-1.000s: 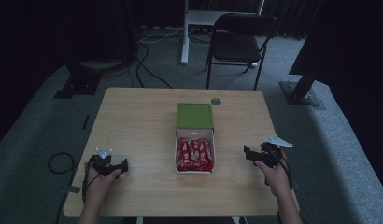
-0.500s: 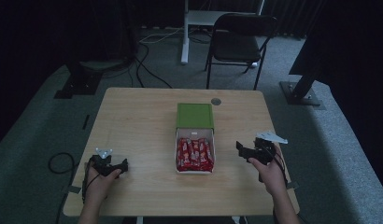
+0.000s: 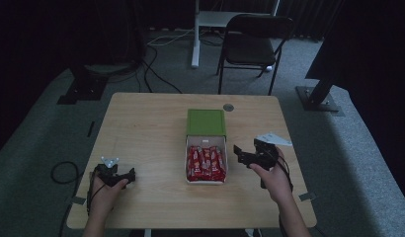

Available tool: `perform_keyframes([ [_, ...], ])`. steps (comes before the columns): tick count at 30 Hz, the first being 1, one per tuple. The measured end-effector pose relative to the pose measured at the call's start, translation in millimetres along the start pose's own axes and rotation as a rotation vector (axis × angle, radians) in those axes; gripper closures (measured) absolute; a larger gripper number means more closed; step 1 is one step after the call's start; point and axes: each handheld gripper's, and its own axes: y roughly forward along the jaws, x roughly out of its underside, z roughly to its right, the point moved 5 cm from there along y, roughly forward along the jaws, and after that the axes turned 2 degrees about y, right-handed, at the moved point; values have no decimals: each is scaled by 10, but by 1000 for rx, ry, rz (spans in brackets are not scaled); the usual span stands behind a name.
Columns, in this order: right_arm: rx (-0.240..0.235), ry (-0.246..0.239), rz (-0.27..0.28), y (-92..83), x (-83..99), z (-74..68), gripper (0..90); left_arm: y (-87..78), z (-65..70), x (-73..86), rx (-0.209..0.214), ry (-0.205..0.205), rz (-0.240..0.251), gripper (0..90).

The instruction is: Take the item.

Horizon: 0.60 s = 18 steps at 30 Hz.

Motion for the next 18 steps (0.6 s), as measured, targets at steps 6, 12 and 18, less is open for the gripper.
perform_keyframes([
  [6,-37,-11,-12,79,-12,-162,145,0,0,0,0,0,0,92],
  [12,-53,-27,-10,137,-41,-294,145,0,0,0,0,0,0,92],
  [18,-86,-39,-13,213,-60,-462,145,1,1,-1,0,-2,2,92],
])
